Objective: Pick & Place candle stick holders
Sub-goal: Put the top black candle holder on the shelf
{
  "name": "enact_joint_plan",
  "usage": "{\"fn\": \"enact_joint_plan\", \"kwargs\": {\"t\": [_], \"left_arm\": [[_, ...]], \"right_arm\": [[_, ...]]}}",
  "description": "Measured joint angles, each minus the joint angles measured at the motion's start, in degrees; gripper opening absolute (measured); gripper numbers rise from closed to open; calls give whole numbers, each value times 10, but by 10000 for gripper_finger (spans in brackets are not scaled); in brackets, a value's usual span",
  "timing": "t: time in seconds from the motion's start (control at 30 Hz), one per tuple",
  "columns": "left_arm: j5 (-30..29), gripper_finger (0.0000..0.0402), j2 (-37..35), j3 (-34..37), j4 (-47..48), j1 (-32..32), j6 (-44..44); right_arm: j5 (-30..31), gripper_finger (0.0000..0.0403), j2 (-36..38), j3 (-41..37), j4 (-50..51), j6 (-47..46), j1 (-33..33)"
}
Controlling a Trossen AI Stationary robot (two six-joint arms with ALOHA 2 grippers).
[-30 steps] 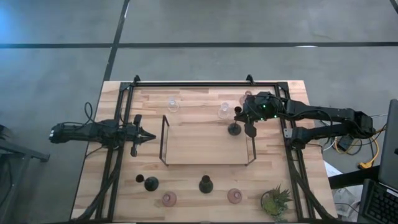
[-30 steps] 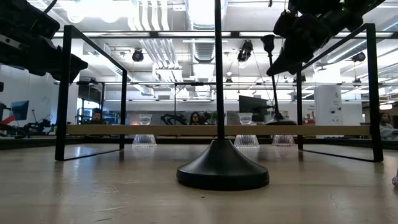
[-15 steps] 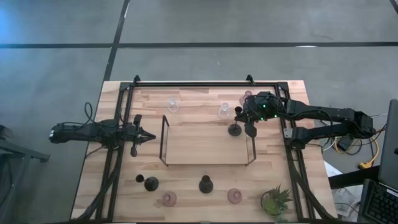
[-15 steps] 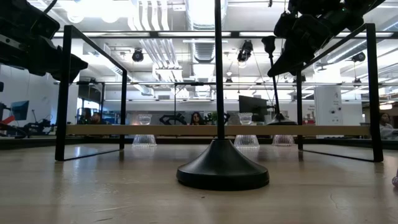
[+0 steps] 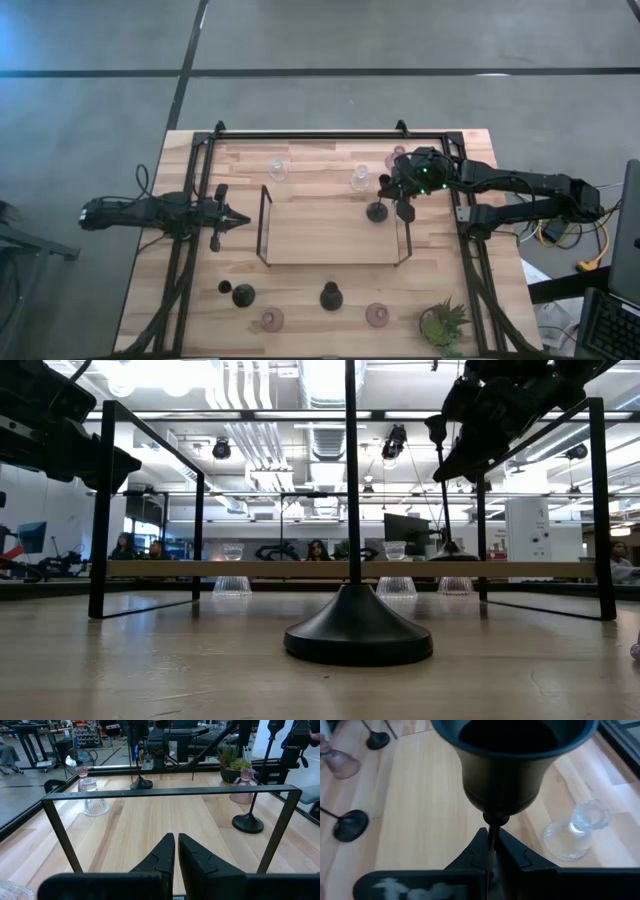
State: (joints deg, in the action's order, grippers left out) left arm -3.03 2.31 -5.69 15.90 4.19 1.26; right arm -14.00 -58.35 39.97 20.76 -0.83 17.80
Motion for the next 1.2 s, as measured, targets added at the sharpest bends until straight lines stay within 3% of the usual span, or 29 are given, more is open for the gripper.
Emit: {"fn": "enact_joint_plan", "kwargs": {"t": [0.27, 0.7, 1.2], "left_arm": [[0, 28, 0, 0, 0, 0, 0], [0, 28, 0, 0, 0, 0, 0], [0, 28, 0, 0, 0, 0, 0]], "right_arm": [[-7, 13, 7, 0, 11, 4, 0], [-8, 51, 2, 0, 2, 8, -1], [-4, 219, 1, 0, 0, 9, 0]]}}
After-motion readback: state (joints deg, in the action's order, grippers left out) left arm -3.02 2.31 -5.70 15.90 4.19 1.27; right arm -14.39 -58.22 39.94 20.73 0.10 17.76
